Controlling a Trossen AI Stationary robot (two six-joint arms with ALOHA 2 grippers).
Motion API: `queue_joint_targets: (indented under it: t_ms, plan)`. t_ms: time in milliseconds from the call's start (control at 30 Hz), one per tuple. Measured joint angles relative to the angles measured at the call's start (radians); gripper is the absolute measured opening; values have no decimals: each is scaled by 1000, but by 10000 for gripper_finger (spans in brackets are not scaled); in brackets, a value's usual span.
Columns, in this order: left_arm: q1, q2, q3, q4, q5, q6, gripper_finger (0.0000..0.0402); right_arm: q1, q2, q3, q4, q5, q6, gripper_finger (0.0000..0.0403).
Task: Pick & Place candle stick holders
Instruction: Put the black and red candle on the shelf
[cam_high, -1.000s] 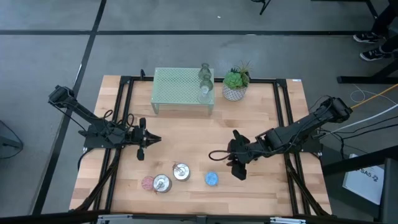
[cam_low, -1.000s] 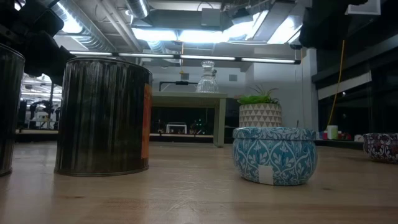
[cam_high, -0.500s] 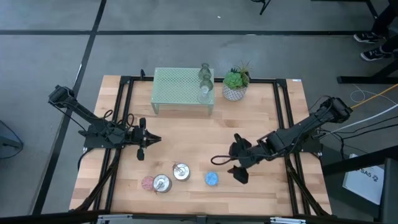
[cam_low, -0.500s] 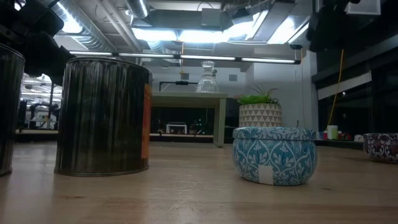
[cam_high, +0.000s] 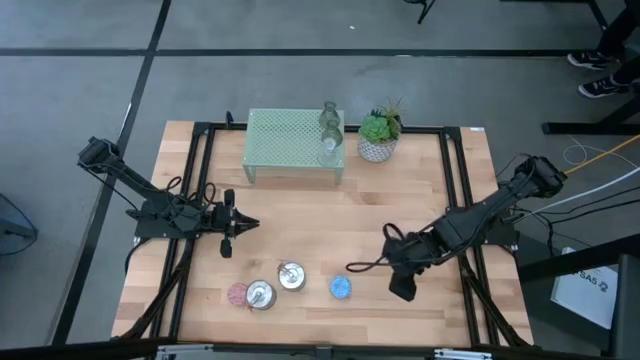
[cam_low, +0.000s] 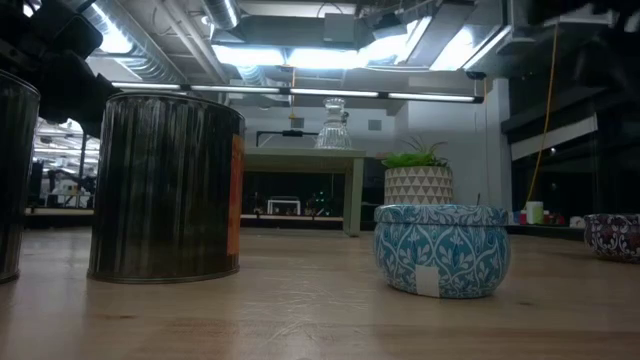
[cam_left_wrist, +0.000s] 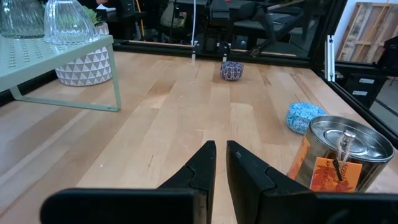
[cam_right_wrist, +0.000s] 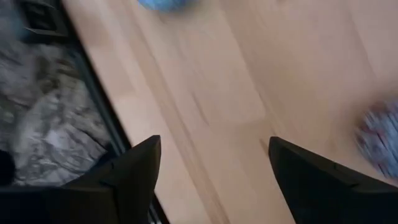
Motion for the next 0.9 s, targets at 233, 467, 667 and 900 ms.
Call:
queue_joint_targets:
  t_ms: [233,467,667,900]
  plan:
    - [0,0,0,0,0,0,31,32,0,0,-144,33,66,299]
    - [0,0,0,0,0,0,31,43,0,0,-186,137,41,319]
    - [0,0,0,0,0,0,31,39,0,0,-324,226,41,371]
    - [0,0,0,0,0,0,31,-12,-1,-92,-297,239,42,399]
